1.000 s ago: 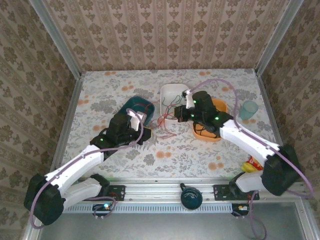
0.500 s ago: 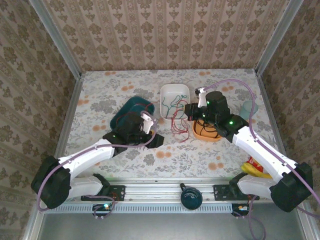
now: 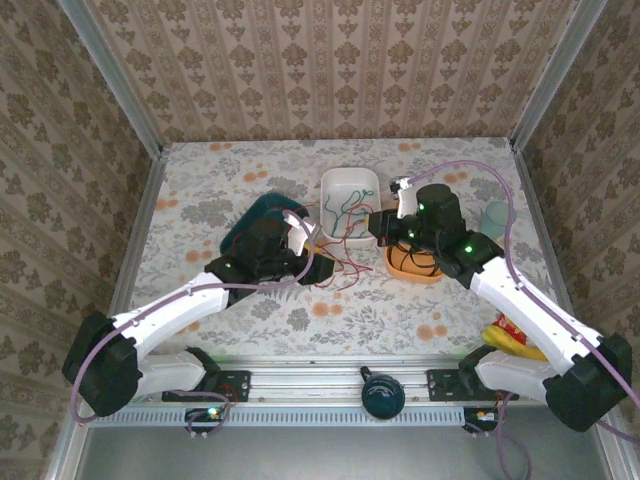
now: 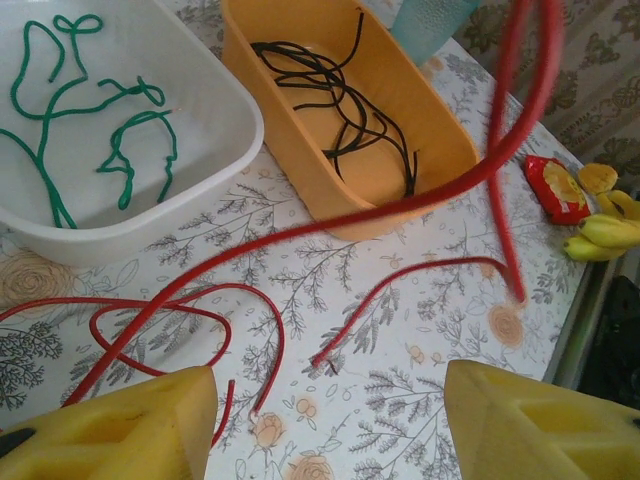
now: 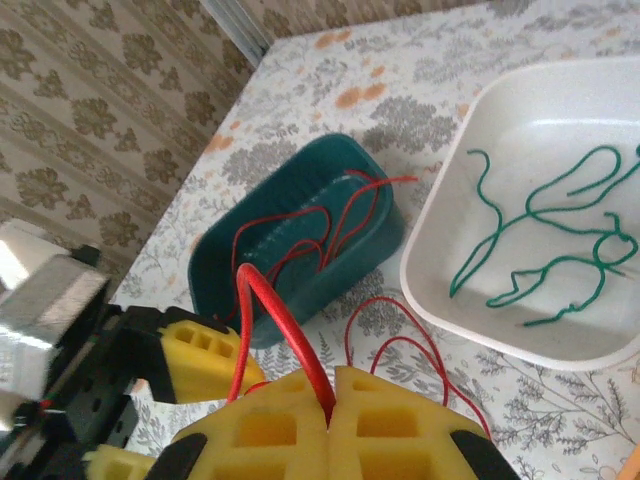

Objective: Untangle the cables

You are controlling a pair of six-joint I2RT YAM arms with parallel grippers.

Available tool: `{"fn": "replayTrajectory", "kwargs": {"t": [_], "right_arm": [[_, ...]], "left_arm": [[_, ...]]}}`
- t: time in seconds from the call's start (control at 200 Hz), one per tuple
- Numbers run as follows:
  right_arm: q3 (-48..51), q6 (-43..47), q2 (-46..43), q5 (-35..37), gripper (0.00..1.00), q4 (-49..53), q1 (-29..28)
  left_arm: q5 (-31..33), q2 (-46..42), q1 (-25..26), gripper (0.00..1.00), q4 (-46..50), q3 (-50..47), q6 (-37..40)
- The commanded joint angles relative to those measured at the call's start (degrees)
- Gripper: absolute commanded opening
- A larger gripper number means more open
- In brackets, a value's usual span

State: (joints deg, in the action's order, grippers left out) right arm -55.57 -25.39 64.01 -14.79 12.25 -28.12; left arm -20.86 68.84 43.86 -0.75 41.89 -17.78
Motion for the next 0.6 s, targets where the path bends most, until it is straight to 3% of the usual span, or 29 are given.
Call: {"fn": "replayTrajectory", "kwargs": {"t": [0.0, 0.12, 0.26, 0.415, 0.5, 0.595], "right_arm": [[-0.53, 1.14, -2.75, 2.22, 0.00, -2.01, -0.19], [-3.16, -0.15, -0.22, 0.70, 0.00, -4.17, -0.25], [-7.64, -1.69, 5.99, -0.76, 0.00, -7.87, -1.62], [-14.86, -4.09, 15.10, -0.77, 0.00, -12.06, -4.58], [-18.63, -7.27, 21.65, -0.35, 0.00, -15.45, -5.98], [-23.44, -11.45, 28.36, -0.43, 0.00, -18.37, -7.11]], "left_arm": [[2.77, -0.88, 0.35, 0.62, -2.44, -2.78, -1.00], [11.85, -4.79, 0.35, 0.62, -6.10, -7.23, -4.63], [34.66, -14.42, 0.22, 0.64, -3.05, -11.45, -10.87], [64.22, -29.62, 0.19, 0.65, 16.77, -12.23, -24.59], [72.74, -36.85, 0.14, 0.66, 26.11, -12.03, -28.53], [77.23, -41.60, 0.09, 0.66, 34.20, -10.86, -29.71]]}}
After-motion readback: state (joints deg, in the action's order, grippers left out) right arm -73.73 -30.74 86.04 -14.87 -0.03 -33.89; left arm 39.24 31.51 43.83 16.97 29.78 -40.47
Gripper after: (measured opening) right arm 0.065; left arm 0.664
